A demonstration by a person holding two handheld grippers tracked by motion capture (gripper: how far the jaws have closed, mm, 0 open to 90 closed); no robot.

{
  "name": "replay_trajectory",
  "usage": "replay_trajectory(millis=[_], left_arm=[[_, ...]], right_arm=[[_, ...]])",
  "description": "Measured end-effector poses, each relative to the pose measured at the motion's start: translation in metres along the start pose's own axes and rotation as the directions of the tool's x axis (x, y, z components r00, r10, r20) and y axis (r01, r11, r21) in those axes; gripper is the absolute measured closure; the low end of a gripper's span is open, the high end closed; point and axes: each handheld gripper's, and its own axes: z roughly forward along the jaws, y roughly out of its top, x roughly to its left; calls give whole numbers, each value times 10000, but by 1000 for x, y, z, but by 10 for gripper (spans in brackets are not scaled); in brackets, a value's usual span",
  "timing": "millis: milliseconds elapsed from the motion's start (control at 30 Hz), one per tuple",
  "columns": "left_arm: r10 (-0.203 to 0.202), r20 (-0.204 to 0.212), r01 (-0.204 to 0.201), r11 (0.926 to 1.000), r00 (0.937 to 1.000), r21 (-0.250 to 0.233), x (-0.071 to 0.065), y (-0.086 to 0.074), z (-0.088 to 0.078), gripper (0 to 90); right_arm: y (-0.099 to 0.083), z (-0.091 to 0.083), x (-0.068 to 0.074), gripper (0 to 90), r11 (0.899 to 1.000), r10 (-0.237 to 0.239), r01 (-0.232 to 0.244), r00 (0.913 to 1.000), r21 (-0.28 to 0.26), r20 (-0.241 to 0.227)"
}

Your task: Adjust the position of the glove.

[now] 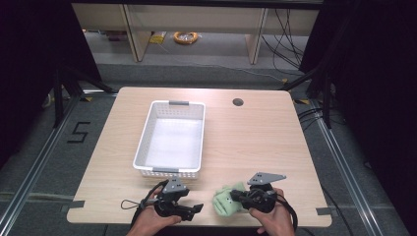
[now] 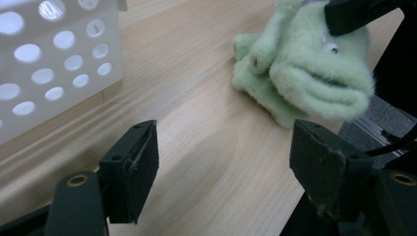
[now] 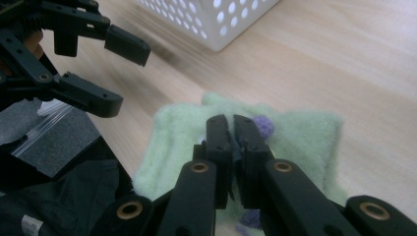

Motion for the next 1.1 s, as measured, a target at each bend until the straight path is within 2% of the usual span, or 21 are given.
replay_trajectory(millis=[33, 67, 100, 133, 167, 400, 467, 500, 567, 600, 667, 733, 767, 833, 867, 900, 967, 1000, 1033, 1067, 1100], left_arm=[[62, 19, -62, 10000, 10000, 38, 0, 0, 0, 267], [425, 49, -426, 9988, 9991, 235, 1, 0, -1, 269], [226, 53, -226, 9997, 9997, 7, -1, 0, 1, 270], [315, 57, -315, 9994, 9995, 150, -1, 0, 0, 272], [99, 109, -99, 9999, 9999, 25, -3, -1, 2, 273], [405, 442, -410, 9991, 9982, 104, -9, 1, 4, 303], [70, 646, -67, 10000, 9979, -44, -13, 1, 7, 313], [258, 717, -260, 9997, 9971, 9, -13, 3, 7, 323], [186, 921, -178, 9998, 9956, -95, -15, 5, 8, 343], [181, 981, -174, 9998, 9950, -79, -16, 6, 9, 352], [131, 1097, -121, 9999, 9939, -93, -19, 9, 10, 375], [424, 1131, -414, 9991, 9927, -114, -22, 11, 13, 399], [511, 1172, -502, 9987, 9918, -107, -23, 12, 15, 416], [487, 1169, -493, 9988, 9919, 19, -25, 13, 19, 439], [472, 1249, -478, 9989, 9910, 15, -26, 14, 22, 447], [734, 1235, -752, 9971, 9896, 93, -25, 16, 24, 461], [703, 1289, -726, 9973, 9892, 130, -26, 17, 29, 476], [815, 1356, -844, 9963, 9874, 161, -27, 19, 31, 502], [739, 1323, -778, 9967, 9885, 247, -28, 19, 33, 512], [939, 1314, -987, 9947, 9869, 304, -27, 21, 35, 515], [841, 1368, -887, 9957, 9870, 283, -28, 21, 37, 522]], right_arm=[[-1, 2, -3, 866, 9994, -325, 325, 9995, -90, 26], [-2, 3, -3, 862, 9998, -175, 175, 9998, 9, 122], [-4, 5, -4, 857, 10000, -99, 99, 10000, -1, -6], [-4, 5, -4, 853, 9999, -113, 113, 9997, -13, 217], [-6, 7, -5, 844, 10000, -25, 26, 9999, -48, 149], [-9, 8, -7, 756, 9998, 145, -147, 9997, 108, 185], [-8, 6, -7, 719, 9999, 94, -95, 9998, 64, 163], [-7, 4, -7, 704, 9999, 100, -101, 9995, 11, 289], [-5, 0, -9, 660, 10000, 2, -2, 9997, -8, 225], [-3, -3, -7, 661, 9996, 270, -269, 9995, -84, 148], [-1, -10, -13, 653, 9997, -258, 260, 9991, -50, 335], [0, -17, -18, 654, 9994, -339, 334, 9983, 105, 484], [-1, -20, -19, 658, 9994, -33, 12, 9980, 334, 626], [-4, -22, -27, 669, 9992, -360, 344, 9950, 190, 934], [-6, -23, -32, 669, 9979, -470, 431, 9955, 485, 817], [-8, -23, -34, 673, 9972, -480, 435, 9960, 607, 756], [-12, -19, -35, 677, 9983, -232, 192, 9970, 544, 741], [-12, -19, -37, 689, 9966, -414, 354, 9959, 745, 805], [-14, -16, -37, 689, 9986, -262, 225, 9967, 489, 774], [-13, -16, -38, 690, 9961, -447, 393, 9967, 789, 672], [-13, -15, -38, 690, 9954, -407, 346, 9968, 893, 681]])
